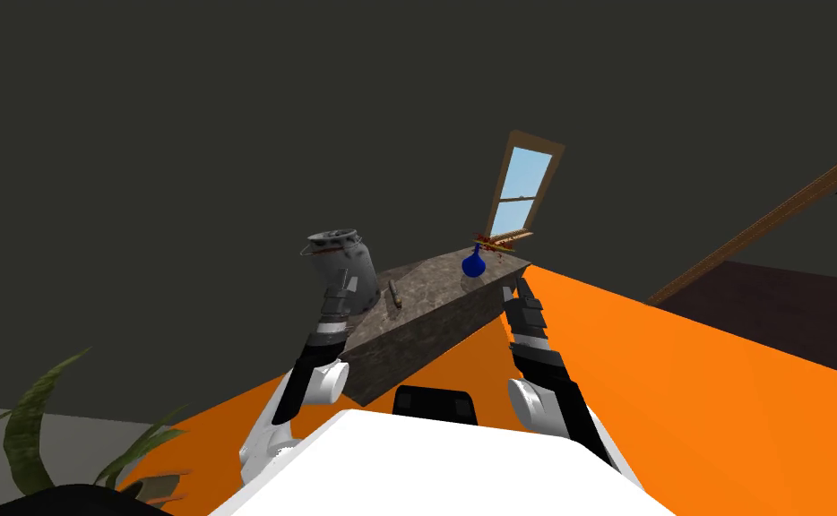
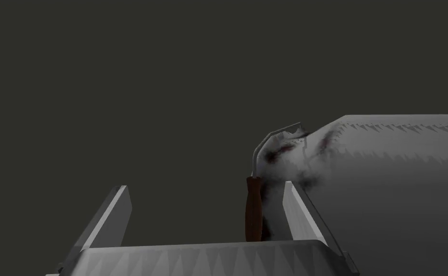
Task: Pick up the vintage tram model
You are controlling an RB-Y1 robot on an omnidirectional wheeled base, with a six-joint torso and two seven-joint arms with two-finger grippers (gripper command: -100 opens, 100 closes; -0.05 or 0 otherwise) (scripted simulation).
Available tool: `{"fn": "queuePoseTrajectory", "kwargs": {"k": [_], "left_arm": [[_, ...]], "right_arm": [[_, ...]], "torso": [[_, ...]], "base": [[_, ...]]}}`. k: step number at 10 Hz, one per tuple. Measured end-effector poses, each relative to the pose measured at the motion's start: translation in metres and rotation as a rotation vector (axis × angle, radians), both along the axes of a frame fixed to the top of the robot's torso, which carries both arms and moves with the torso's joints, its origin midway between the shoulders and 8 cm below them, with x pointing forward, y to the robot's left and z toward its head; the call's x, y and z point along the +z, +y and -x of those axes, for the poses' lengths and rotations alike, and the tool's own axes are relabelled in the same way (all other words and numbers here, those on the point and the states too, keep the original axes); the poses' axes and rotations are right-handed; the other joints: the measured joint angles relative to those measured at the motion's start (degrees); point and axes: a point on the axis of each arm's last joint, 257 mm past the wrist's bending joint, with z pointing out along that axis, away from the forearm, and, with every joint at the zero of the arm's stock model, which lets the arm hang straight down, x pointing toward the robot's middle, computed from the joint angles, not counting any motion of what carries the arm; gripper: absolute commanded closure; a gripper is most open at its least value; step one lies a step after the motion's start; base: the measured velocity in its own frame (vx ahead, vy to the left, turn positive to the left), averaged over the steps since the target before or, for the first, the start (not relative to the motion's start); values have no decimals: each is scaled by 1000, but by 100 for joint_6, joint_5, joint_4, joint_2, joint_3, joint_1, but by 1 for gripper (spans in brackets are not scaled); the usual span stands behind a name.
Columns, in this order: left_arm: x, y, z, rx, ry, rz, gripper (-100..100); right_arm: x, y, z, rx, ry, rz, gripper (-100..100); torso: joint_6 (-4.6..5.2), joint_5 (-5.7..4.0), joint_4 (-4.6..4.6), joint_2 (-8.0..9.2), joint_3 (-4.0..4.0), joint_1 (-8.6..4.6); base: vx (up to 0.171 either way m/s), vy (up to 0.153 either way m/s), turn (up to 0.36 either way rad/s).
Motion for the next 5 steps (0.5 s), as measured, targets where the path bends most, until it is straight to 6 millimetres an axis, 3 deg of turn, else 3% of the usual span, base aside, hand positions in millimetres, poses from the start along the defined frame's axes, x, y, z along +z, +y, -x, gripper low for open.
{"fn": "queuePoseTrajectory", "kwargs": {"k": [5], "left_arm": [[-27, 2, -29, 27, 124, -186, -100]], "right_arm": [[0, 0, 0, 0, 0, 0, 0]], "torso": [[0, -2, -1, -6, -3, -7]], "base": [[35, -91, -139]]}}
